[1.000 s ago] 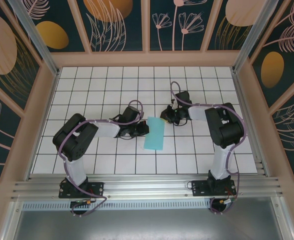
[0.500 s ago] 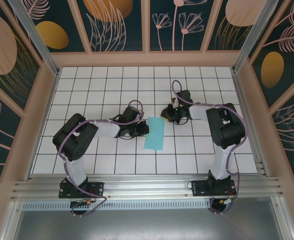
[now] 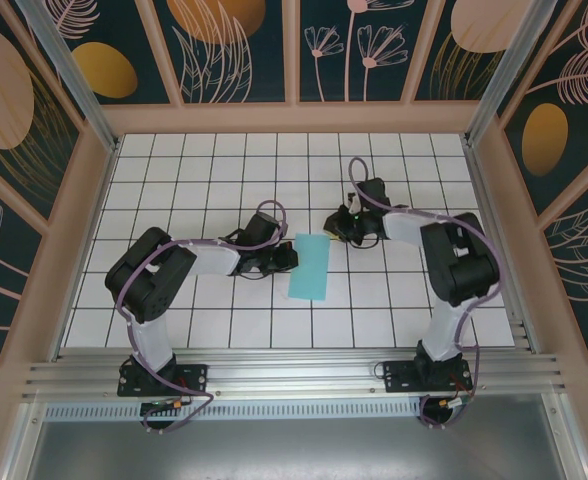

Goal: Fold a paper plane with a square sheet of paper (pick it up from the middle)
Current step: Fold the square sheet of paper in half at the center of the table.

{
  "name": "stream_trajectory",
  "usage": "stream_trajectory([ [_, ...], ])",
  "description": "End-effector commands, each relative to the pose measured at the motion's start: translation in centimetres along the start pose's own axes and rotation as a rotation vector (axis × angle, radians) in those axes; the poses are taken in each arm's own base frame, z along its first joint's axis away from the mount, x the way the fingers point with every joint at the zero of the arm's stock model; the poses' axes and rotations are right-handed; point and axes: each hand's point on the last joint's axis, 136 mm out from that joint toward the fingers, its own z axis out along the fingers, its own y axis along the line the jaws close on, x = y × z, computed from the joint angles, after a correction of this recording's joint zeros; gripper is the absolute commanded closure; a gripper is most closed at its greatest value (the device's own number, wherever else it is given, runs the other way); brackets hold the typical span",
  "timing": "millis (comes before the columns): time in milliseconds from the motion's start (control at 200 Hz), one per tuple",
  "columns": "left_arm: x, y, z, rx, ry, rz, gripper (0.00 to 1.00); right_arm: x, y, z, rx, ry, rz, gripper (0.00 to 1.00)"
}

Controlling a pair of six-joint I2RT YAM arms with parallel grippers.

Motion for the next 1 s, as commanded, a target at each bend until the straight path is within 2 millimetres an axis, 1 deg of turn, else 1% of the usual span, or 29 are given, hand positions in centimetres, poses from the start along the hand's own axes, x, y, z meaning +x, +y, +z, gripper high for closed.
stream_trajectory([
  [0, 3.5, 5.1, 0.1, -0.179, 0.089, -0.048, 1.0, 1.7, 1.1, -2.0, -0.044, -0.034, -0.014, 0.83],
  [45, 3.5, 5.1, 0.2, -0.177, 0.087, -0.049, 1.0, 3.2, 0.9, -1.8, -0.058, -0.001, -0.004, 0.83],
  [130, 3.5, 5.0, 0.2, -0.174, 0.089, -0.049, 1.0, 5.7, -0.2, -1.6, -0.024, 0.029, 0.005, 0.84],
  [260, 3.5, 5.1, 0.1, -0.176, 0.087, -0.048, 1.0, 9.6, 0.1, -1.4, -0.054, 0.08, -0.002, 0.84],
  [320, 3.5, 5.1, 0.1, -0.174, 0.089, -0.046, 1.0, 11.2, -0.5, -1.3, -0.031, 0.097, 0.003, 0.84],
  [345, 3.5, 5.1, 0.1, -0.176, 0.088, -0.046, 1.0, 11.5, -0.9, -1.3, -0.026, 0.097, 0.011, 0.84],
  [365, 3.5, 5.0, 0.1, -0.175, 0.089, -0.045, 1.0, 12.3, -0.8, -1.3, -0.028, 0.107, 0.001, 0.84],
  [400, 3.5, 5.0, 0.1, -0.176, 0.087, -0.044, 1.0, 13.0, -1.1, -1.2, -0.027, 0.114, 0.005, 0.84],
  [475, 3.5, 5.1, 0.2, -0.174, 0.09, -0.047, 1.0, 14.0, -1.8, -1.1, -0.029, 0.129, 0.023, 0.84],
  [615, 3.6, 5.2, 0.3, -0.176, 0.095, -0.044, 1.0, 15.0, -4.5, -0.6, 0.053, 0.15, 0.051, 0.84],
  [681, 3.7, 5.2, 0.3, -0.176, 0.094, -0.043, 1.0, 15.4, -4.9, -0.7, 0.06, 0.159, 0.05, 0.84],
  [761, 3.7, 5.3, 0.3, -0.176, 0.096, -0.044, 1.0, 15.4, -4.4, -1.0, 0.05, 0.162, 0.04, 0.84],
  [856, 3.6, 5.2, 0.3, -0.17, 0.096, -0.044, 1.0, 15.5, -2.8, -1.8, 0.011, 0.159, 0.006, 0.83],
  [921, 3.5, 5.0, 0.3, -0.165, 0.094, -0.044, 1.0, 15.9, -1.8, -2.2, -0.021, 0.173, -0.019, 0.82],
  [996, 3.4, 4.6, 0.3, -0.155, 0.094, -0.042, 1.0, 16.7, -1.6, -2.3, -0.029, 0.195, -0.033, 0.82],
])
